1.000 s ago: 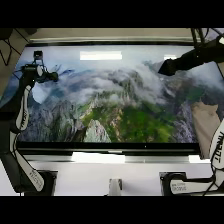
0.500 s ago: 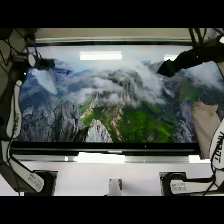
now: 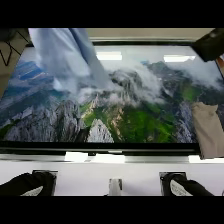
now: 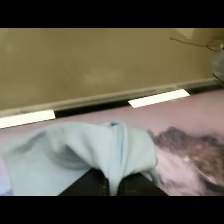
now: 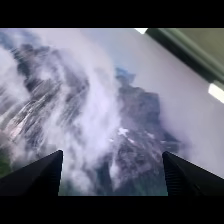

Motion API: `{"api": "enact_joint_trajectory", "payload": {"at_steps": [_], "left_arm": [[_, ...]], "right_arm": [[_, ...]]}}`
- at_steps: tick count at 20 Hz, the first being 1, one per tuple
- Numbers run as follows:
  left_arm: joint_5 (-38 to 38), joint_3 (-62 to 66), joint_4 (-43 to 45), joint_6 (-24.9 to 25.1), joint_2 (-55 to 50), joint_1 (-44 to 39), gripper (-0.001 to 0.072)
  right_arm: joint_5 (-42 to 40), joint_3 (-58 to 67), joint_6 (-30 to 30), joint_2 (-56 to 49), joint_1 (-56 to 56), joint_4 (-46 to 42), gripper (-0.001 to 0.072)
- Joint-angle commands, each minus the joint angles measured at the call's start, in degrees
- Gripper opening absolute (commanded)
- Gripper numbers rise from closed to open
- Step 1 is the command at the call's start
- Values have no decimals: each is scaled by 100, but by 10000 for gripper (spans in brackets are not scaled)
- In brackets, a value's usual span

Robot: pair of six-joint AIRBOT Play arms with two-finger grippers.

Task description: Fold the shirts.

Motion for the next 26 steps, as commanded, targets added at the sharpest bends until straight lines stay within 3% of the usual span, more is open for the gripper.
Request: {"api": "enact_joint_trajectory", "payload": {"at_steps": [1,4,6,9,15,16,26], "left_arm": [[-994,-820,0,-192,380,-876,45],[-909,-2361,4,-273,291,-772,45],[-601,-3462,-4,-275,131,-649,46],[-280,-4387,-151,-273,-260,-599,46],[-282,-4463,-302,-254,-608,-566,46],[-282,-4463,-302,-247,-599,-560,46],[-284,-4461,-306,-249,-557,-560,46]], "right_arm": [[592,9,151,861,4,-389,660],[2024,-157,164,831,4,-387,658],[2330,-820,302,667,7,-378,658],[1873,-2559,433,538,7,-278,663],[1309,-5880,417,490,11,1132,688],[1128,-6277,461,487,11,1045,688],[-122,-8518,623,302,11,1825,668]]}}
